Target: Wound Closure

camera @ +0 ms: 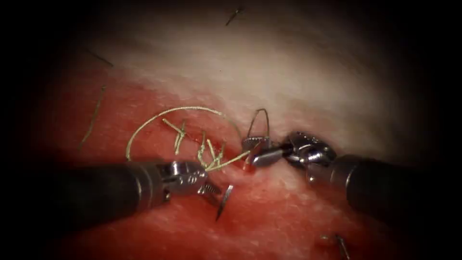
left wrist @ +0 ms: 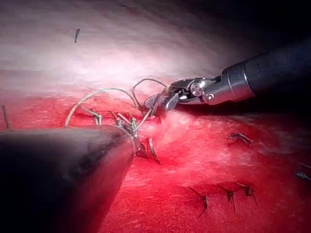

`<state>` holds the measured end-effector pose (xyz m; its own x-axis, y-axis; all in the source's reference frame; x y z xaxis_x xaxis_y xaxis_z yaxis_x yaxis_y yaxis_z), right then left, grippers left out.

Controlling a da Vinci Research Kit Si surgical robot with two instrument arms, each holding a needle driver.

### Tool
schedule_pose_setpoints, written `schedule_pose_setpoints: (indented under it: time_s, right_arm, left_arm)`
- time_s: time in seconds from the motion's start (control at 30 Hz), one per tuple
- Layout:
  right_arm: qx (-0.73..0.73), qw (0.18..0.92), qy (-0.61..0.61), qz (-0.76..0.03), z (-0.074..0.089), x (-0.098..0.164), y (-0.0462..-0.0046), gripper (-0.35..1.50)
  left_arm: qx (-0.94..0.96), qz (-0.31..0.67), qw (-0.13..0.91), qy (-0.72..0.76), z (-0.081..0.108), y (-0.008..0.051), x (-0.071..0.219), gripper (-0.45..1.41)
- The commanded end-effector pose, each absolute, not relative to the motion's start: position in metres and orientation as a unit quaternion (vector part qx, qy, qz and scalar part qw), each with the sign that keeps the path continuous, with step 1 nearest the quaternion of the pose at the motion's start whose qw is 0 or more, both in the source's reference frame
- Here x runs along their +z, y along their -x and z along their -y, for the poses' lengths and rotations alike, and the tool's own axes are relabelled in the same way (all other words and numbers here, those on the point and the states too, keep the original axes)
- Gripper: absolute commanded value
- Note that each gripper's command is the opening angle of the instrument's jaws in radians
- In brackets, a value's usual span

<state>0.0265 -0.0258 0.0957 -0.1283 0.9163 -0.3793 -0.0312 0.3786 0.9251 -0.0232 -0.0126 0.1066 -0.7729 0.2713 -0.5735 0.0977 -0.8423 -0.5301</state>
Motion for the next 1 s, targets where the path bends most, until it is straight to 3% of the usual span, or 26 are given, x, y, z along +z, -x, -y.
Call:
schedule_pose_setpoints:
  time_s: [0.03,0.07,0.13,0.27,1.0]
  right_arm:
    - [0.418,0.577,-0.344,-0.612,0.0255,0.0963,-0.0264,1.36]
    - [0.418,0.577,-0.344,-0.612,0.0255,0.0963,-0.0264,1.36]
    - [0.396,0.619,-0.339,-0.588,0.0256,0.0961,-0.0254,1.35]
    - [0.382,0.641,-0.338,-0.574,0.0253,0.0960,-0.0244,1.33]
    - [0.383,0.652,-0.315,-0.574,0.0241,0.0966,-0.0228,1.31]
  left_arm:
    - [0.901,0.259,0.011,0.349,0.0126,0.0238,0.1071,0.22]
    - [0.901,0.259,0.011,0.349,0.0126,0.0238,0.1071,0.22]
    - [0.895,0.228,-0.035,0.382,0.0126,0.0241,0.1070,0.42]
    - [0.891,0.212,-0.054,0.398,0.0127,0.0239,0.1068,0.51]
    - [0.860,0.128,-0.152,0.471,0.0133,0.0252,0.1041,0.34]
